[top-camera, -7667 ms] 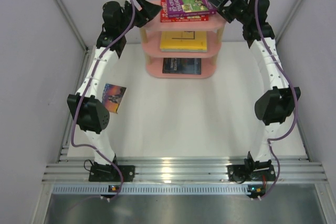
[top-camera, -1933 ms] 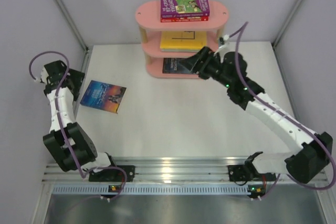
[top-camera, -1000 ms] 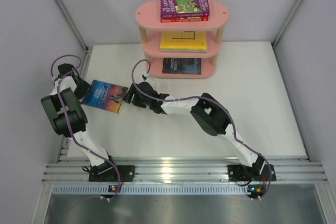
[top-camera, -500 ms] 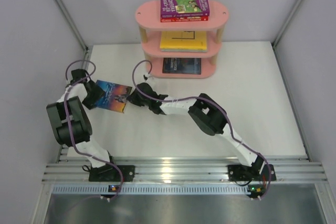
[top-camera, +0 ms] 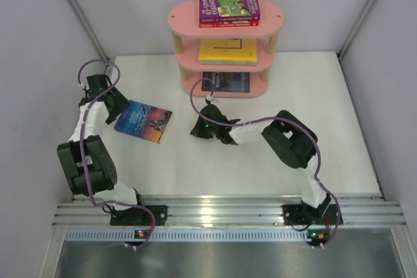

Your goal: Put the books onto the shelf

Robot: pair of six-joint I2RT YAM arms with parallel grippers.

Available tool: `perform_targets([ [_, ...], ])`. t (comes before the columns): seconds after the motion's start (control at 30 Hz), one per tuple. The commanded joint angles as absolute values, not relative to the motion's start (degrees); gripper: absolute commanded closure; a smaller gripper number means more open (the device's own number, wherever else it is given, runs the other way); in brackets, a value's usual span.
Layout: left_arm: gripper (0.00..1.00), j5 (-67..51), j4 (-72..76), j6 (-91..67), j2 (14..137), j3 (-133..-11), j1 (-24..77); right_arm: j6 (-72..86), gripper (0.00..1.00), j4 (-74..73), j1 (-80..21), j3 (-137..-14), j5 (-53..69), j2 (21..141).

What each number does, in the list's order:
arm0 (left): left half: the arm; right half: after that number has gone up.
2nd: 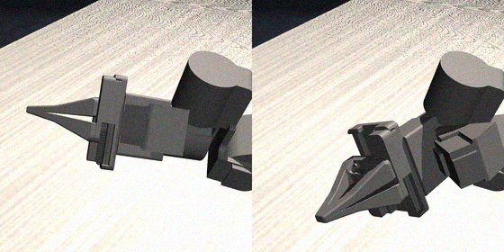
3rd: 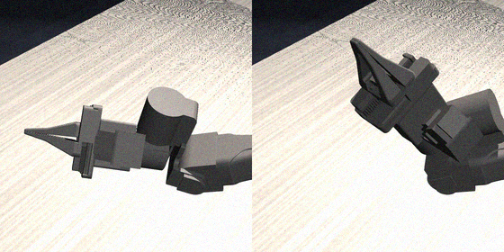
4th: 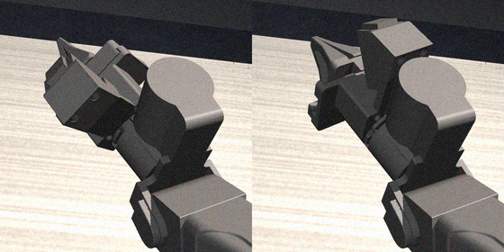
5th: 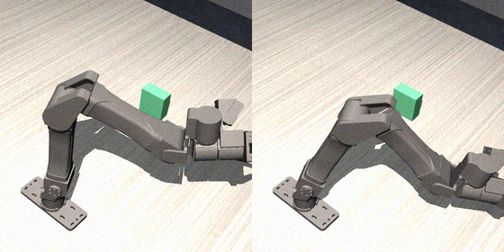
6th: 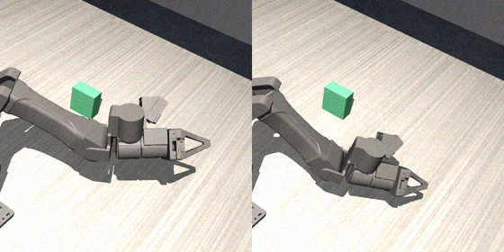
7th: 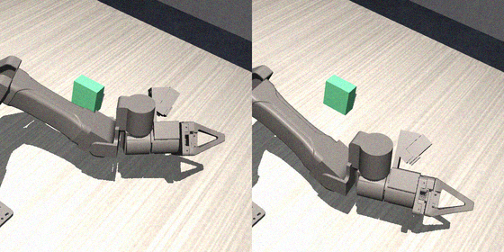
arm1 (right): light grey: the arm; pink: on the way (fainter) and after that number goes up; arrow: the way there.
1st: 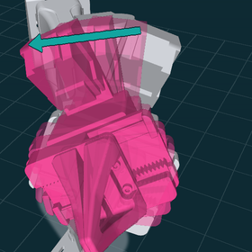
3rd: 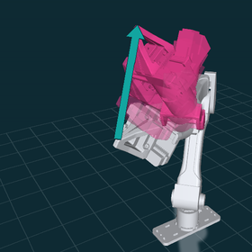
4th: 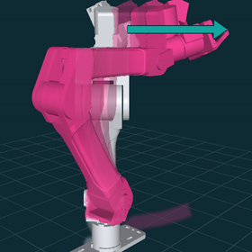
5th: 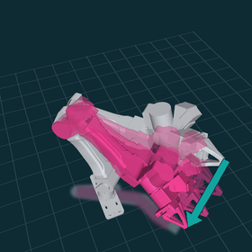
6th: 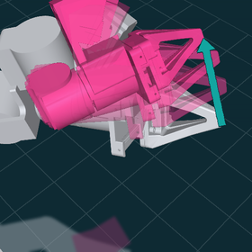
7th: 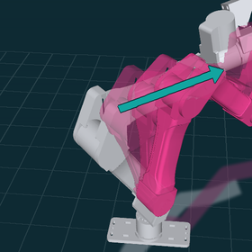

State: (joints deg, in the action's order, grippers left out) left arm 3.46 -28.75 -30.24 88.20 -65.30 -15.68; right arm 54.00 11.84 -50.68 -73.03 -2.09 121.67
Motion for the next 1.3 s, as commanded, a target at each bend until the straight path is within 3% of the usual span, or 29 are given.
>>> perform_targets([
  [0.0, 0.29, 4.38, -30.13, -25.31, 93.42, -70.48, -15.03, 47.91, 0.93, 11.5, -47.38, -65.58, -0.27, 114.89],
  [0.13, 0.29, 12.82, -30.68, -24.96, 98.08, -73.47, -15.9, 44.22, 0.8, 10.82, -46.32, -60.04, 1.41, 108.12],
  [0.23, 0.32, 11.08, -32.94, -24.26, 103.96, -83.53, -19.68, 41.75, 0.75, 9.58, -45.71, -56.88, 1.58, 102.93],
  [0.3, 0.38, 8.97, -36.54, -24.61, 108.01, -87.96, -20.22, 42.01, 0.75, 9.84, -45.01, -55.2, 1.67, 99.85],
  [0.43, 0.61, 5.28, -35.86, -24.7, 110.65, -90.18, -20.21, 42.37, 0.75, 11.16, -44.12, -52.56, 4.3, 96.69],
  [0.6, 0.74, 3.34, -39.81, -23.38, 116.45, -91.49, -20.13, 41.66, 0.74, 8.97, -43.68, -51.68, 5.27, 92.12],
  [0.93, 0.8, -4.3, -39.81, -24.43, 109.96, -77.2, -14.86, 44.64, 0.65, 9.14, -42.71, -43.0, 5.89, 76.48],
  [1.27, 0.79, -13.17, -31.21, -38.03, 78.62, -47.57, 3.39, 48.33, 0.48, 0.36, -40.26, -28.93, -1.84, 56.63],
])
